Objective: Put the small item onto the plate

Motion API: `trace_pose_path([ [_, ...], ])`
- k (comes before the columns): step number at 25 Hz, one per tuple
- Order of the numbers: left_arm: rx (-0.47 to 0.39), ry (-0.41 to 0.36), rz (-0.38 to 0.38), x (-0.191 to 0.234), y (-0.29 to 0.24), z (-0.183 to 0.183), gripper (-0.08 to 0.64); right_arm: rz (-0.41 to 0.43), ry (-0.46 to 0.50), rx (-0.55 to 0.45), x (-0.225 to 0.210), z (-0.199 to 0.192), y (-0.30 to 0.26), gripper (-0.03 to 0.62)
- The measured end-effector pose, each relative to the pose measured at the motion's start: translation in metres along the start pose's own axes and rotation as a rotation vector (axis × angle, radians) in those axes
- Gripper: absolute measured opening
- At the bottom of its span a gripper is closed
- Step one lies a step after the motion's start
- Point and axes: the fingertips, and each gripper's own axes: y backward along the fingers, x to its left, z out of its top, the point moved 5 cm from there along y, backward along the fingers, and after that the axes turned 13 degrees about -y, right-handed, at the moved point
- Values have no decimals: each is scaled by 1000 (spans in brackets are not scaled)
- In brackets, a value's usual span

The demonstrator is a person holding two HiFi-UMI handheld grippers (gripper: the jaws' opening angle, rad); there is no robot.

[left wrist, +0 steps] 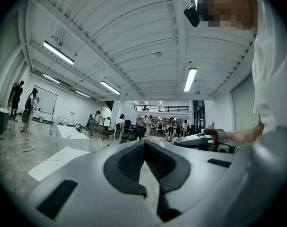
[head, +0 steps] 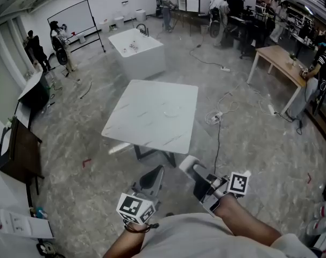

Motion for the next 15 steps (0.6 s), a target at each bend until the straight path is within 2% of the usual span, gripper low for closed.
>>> trace_pose_path([
  [7,22,47,-26,32,-31,-21,6,-28,-19,-12,-15,23,-36,97],
  [15,53,49,13,67,-116,-36,6,-30,-45,13,-26,117,-78,97],
])
